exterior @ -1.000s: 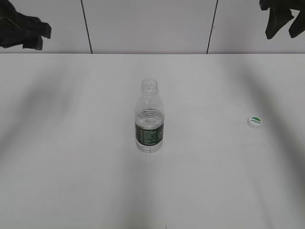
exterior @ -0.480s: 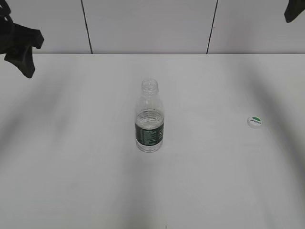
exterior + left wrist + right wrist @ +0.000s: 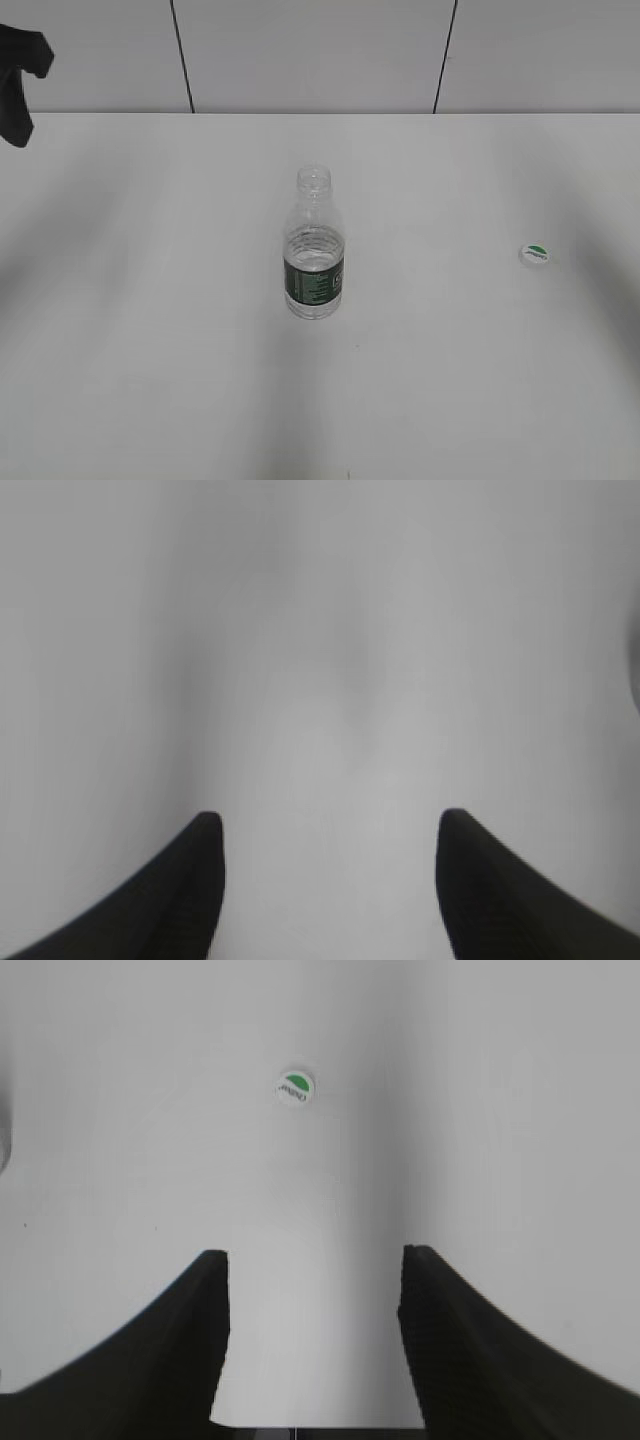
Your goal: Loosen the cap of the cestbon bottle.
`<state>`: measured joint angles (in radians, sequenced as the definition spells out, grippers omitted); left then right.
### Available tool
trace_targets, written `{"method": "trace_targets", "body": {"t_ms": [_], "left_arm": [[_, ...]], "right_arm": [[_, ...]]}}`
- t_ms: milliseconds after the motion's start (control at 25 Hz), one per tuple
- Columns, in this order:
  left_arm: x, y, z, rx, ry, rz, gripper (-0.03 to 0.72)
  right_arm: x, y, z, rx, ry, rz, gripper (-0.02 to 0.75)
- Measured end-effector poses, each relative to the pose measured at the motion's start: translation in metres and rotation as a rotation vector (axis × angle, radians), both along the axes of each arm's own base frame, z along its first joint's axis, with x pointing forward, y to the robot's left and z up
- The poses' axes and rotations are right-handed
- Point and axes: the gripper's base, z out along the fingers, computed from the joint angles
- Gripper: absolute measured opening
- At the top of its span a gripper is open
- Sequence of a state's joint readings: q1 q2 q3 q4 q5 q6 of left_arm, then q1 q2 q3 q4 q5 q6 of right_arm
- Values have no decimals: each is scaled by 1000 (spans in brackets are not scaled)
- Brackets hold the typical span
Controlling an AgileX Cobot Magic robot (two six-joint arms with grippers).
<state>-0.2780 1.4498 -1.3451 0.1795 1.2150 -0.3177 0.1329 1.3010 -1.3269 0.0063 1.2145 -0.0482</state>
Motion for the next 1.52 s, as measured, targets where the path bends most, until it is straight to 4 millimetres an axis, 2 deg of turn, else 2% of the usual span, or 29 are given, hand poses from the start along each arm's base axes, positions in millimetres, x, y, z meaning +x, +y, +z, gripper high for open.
{"method": "trace_targets", "body": {"t_ms": [440, 680, 800, 1080, 1520], "left_arm": [[-86, 25, 13, -20, -91, 0, 361], [-129, 38, 25, -47, -200, 1, 360], [-160, 46, 24, -66, -267, 1, 360], [-209, 60, -5, -100, -393, -10, 354], [-258, 73, -52, -159, -586, -24, 333]], "right_arm": [[-130, -18, -1, 18, -175, -3, 425], [-178, -24, -11, 35, -279, -7, 425], [-196, -27, -18, 46, -323, -14, 425], [-219, -31, -48, 35, -343, -23, 425], [-252, -41, -94, -7, -468, -44, 425]]}}
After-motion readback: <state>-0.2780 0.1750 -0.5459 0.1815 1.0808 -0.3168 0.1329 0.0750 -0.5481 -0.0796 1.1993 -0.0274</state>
